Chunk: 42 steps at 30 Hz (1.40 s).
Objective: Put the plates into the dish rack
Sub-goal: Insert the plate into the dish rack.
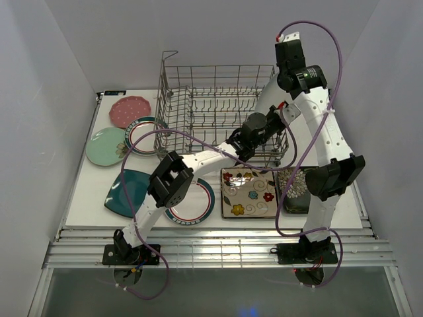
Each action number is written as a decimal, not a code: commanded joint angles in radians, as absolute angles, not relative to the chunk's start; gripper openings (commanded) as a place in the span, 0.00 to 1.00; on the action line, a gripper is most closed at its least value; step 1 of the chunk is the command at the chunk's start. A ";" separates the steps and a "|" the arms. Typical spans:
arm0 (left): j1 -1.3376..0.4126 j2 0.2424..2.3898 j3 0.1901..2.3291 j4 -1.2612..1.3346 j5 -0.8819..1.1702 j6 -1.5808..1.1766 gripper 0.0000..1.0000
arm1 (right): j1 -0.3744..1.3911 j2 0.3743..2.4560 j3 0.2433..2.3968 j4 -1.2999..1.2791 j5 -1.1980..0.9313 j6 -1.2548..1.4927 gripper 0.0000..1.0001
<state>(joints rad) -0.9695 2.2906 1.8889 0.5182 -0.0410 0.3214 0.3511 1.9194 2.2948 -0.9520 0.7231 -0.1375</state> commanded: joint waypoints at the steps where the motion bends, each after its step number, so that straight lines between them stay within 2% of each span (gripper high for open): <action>1: -1.046 2.315 1.983 0.514 0.256 0.373 0.00 | 0.299 1.931 2.322 -0.678 0.713 -0.202 0.08; 7: -1.043 2.393 2.112 0.459 0.290 0.351 0.00 | 0.238 1.918 2.295 -0.670 0.684 -0.187 0.08; 17: -1.043 2.399 2.164 0.439 0.301 0.341 0.00 | 0.242 1.896 2.319 -0.647 0.661 -0.196 0.08; 35: -1.043 2.286 2.109 0.425 0.301 0.322 0.00 | 0.339 1.891 2.356 -0.531 0.709 -0.288 0.08; 42: -1.042 2.234 2.072 0.402 0.322 0.262 0.00 | 0.357 1.908 2.402 -0.558 0.762 -0.313 0.08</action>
